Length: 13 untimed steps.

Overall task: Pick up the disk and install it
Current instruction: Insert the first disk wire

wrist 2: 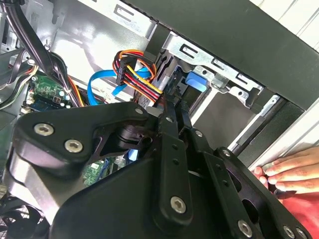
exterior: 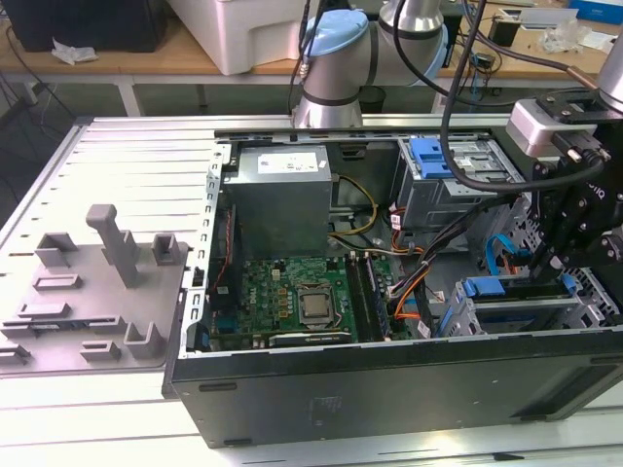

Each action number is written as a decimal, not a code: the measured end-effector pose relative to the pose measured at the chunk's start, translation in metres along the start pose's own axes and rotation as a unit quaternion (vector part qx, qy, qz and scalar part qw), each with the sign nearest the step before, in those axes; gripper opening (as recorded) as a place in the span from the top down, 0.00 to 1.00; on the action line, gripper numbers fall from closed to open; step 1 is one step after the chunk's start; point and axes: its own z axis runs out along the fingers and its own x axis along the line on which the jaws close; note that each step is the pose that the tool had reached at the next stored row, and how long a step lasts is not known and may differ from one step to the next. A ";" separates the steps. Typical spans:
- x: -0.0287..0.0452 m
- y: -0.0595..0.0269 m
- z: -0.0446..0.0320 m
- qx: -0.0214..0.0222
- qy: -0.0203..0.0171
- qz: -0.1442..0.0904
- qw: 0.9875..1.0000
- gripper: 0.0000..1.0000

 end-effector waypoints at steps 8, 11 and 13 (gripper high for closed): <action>0.0000 0.0000 0.0000 0.000 0.000 -0.003 1.000 0.83; 0.0000 0.0000 0.0000 0.000 0.000 -0.005 1.000 0.83; 0.0007 0.0000 0.0005 0.000 0.000 -0.006 1.000 0.83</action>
